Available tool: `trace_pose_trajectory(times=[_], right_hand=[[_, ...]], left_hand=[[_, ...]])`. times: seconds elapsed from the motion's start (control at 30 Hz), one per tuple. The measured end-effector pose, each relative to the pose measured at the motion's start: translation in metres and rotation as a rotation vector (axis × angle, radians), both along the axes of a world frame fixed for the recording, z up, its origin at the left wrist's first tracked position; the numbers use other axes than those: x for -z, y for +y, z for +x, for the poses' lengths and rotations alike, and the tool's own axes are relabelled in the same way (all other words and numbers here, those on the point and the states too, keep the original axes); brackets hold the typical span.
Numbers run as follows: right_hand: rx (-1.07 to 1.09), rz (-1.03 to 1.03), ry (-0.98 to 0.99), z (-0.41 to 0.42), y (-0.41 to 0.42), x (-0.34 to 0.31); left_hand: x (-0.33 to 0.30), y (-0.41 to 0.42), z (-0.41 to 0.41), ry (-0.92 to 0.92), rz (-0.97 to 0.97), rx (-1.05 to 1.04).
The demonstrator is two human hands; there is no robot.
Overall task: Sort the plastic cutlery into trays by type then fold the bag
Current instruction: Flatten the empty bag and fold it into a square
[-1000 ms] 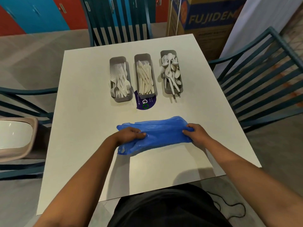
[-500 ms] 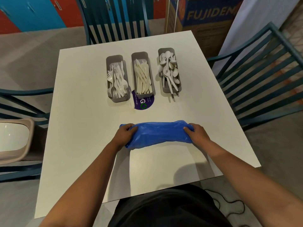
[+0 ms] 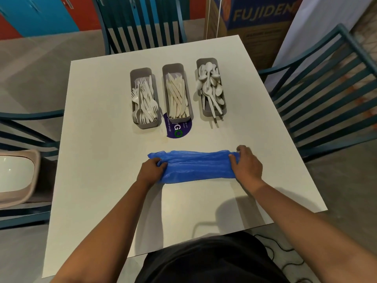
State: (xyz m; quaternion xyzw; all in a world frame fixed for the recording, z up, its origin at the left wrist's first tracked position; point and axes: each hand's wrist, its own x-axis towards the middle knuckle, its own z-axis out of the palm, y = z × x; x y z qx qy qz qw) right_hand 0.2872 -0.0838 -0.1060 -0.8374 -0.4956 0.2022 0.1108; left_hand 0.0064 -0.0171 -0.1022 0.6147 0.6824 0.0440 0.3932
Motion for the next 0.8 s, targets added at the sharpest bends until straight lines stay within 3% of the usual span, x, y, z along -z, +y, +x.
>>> trace_pose_trajectory(times=[0.13,0.27,0.43,0.53,0.8], right_hand=[[-0.37,0.099,-0.169,-0.021,0.0,-0.003],[-0.678,-0.146,-0.148,-0.043,0.0,-0.001],[-0.668,-0.277,-0.183,-0.05,-0.004,0.011],[-0.675,-0.28,-0.185,-0.051,-0.004,0.014],[-0.657,-0.289,-0.186,-0.049,-0.004,0.02]], left_hand=[[-0.002,0.001,0.004,0.0,0.008,0.033],[-0.008,0.003,0.011,0.031,0.01,0.105],[-0.016,0.0,0.019,0.122,0.085,0.272],[-0.018,-0.001,0.017,0.206,0.268,0.351],[-0.013,0.007,0.015,-0.03,0.204,0.238]])
